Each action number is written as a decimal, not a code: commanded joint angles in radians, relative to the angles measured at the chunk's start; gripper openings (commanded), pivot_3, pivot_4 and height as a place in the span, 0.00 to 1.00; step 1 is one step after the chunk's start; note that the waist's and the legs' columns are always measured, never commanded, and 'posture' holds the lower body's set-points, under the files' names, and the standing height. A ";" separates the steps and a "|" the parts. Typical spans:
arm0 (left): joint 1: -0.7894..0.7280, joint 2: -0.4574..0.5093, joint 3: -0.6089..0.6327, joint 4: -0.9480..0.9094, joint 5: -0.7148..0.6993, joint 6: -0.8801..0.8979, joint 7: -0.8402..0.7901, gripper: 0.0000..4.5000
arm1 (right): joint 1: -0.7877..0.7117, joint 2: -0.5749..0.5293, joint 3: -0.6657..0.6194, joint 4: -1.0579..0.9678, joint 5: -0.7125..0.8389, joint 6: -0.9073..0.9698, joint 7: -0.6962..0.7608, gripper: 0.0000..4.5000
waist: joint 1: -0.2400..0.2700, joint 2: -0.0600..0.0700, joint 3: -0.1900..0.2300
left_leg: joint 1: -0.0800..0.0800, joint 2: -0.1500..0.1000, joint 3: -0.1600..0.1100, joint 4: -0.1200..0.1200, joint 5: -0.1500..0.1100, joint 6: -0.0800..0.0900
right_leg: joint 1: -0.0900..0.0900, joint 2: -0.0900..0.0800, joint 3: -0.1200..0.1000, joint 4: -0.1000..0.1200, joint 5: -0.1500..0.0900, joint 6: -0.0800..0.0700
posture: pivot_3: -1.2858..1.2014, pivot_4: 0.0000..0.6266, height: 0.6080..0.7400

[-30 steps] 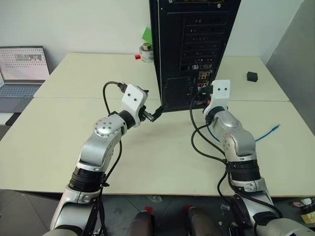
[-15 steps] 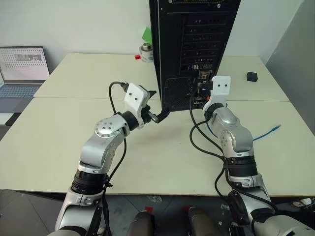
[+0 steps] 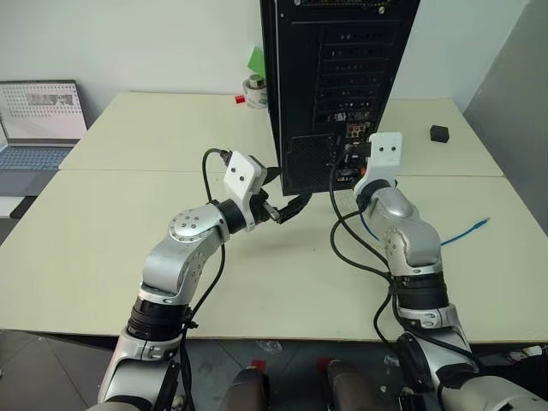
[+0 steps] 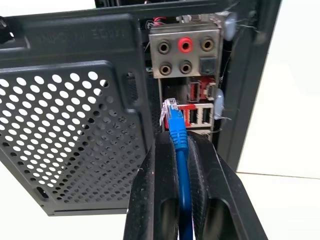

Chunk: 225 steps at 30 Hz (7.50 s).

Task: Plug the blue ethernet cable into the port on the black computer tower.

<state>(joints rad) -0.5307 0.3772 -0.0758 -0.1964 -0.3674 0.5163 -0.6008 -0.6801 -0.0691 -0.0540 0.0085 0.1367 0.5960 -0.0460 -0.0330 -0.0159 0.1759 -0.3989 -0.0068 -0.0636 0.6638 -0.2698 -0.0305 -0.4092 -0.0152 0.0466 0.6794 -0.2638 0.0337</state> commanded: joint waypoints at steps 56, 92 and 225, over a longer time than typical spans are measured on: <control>-0.003 -0.001 -0.005 -0.043 0.048 -0.033 -0.002 0.99 | -0.023 -0.005 -0.022 -0.033 0.003 0.006 0.025 0.00 | -0.001 0.000 0.000 | 0.000 0.000 0.000 -0.001 0.000 0.000 | 0.000 0.000 0.000 0.000 0.000 0.000 | 0.52 0.24 1.00; 0.004 -0.001 -0.007 -0.050 0.057 -0.034 -0.006 0.99 | -0.074 0.021 -0.019 0.021 0.008 -0.036 0.016 0.00 | -0.003 0.000 0.000 | 0.000 0.000 0.000 -0.001 0.000 0.000 | 0.000 0.000 0.000 0.000 0.000 0.000 | 0.52 0.24 1.00; 0.011 0.006 -0.010 -0.051 0.068 -0.044 -0.007 0.99 | -0.049 0.049 -0.016 0.023 -0.012 -0.022 -0.035 0.00 | -0.016 0.001 0.000 | 0.000 0.000 0.000 -0.001 0.000 0.000 | -0.001 0.000 0.000 -0.001 0.000 0.000 | 0.52 0.24 1.00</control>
<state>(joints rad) -0.5165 0.3785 -0.0921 -0.2051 -0.2996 0.4936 -0.6030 -0.7177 -0.0194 -0.0585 0.0628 0.1297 0.5953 -0.0767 -0.0486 -0.0153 0.1764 -0.3991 -0.0064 -0.0639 0.6624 -0.2699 -0.0304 -0.4099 -0.0150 0.0465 0.6787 -0.2641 0.0334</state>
